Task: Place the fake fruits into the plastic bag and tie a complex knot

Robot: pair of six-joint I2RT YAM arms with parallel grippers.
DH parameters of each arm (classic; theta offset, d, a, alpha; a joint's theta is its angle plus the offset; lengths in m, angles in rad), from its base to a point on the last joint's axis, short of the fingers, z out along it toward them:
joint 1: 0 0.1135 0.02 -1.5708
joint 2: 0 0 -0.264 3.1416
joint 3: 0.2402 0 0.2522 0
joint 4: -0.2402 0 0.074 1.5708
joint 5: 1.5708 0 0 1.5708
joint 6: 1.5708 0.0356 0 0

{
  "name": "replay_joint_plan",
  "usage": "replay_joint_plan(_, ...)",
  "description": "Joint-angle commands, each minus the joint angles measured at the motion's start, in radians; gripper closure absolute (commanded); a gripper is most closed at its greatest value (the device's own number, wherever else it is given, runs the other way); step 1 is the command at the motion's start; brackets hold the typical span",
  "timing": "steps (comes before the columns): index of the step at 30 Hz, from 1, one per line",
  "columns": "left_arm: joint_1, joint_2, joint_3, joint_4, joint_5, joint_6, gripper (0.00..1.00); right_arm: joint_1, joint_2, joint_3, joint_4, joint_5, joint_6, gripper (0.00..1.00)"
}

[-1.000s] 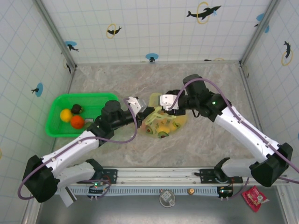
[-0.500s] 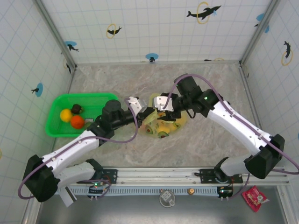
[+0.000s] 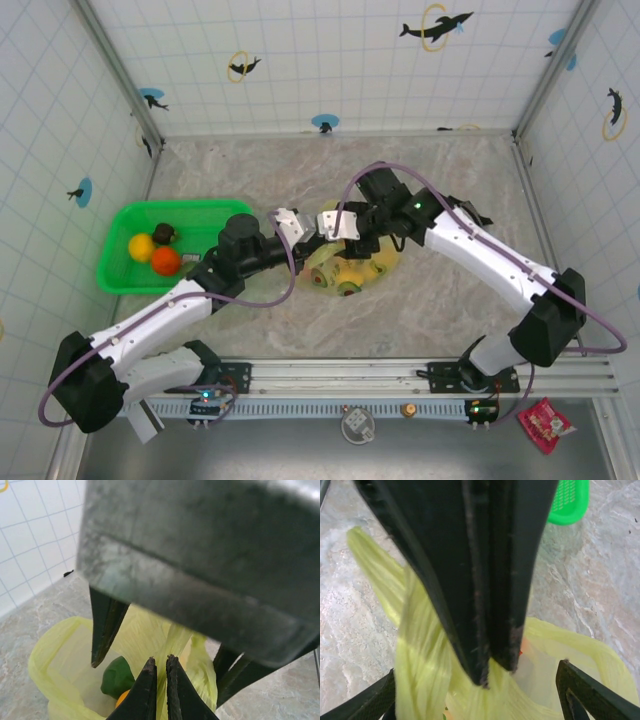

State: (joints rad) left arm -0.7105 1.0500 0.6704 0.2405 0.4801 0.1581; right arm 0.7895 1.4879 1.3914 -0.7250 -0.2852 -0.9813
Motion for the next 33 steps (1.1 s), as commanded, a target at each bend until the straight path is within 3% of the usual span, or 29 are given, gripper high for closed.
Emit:
replay_joint_plan(1,0.005,0.006,0.034,-0.004,0.022,0.024,0.9,0.022,0.018,0.048,-0.021,0.072,-0.037,0.31)
replay_joint_plan(4,0.005,0.008,0.035,-0.005,0.024,0.023,0.9,0.032,0.027,0.048,-0.008,0.104,-0.049,0.4)
replay_joint_plan(7,0.005,0.006,0.034,-0.004,0.021,0.021,0.9,0.034,0.031,0.046,0.001,0.112,-0.057,0.56)
replay_joint_plan(12,0.007,-0.022,0.038,-0.003,0.01,-0.005,0.9,0.022,0.017,0.028,0.038,0.085,-0.055,1.0)
replay_joint_plan(16,0.011,-0.081,0.032,-0.01,-0.049,-0.022,0.89,-0.023,-0.026,-0.009,0.087,-0.034,-0.022,1.0)
replay_joint_plan(21,0.045,-0.155,-0.031,0.114,-0.305,-0.088,0.71,-0.112,-0.07,-0.042,0.119,-0.239,0.012,1.0)
replay_joint_plan(22,0.062,-0.142,-0.03,0.128,-0.314,-0.101,0.69,-0.123,-0.075,-0.046,0.122,-0.264,0.016,1.0)
replay_joint_plan(25,0.109,-0.009,0.04,0.091,-0.217,-0.131,0.67,-0.148,-0.086,-0.062,0.135,-0.332,0.02,1.0)
replay_joint_plan(33,0.108,0.296,0.27,0.014,0.238,-0.093,0.58,-0.158,-0.081,-0.051,0.109,-0.361,-0.031,1.0)
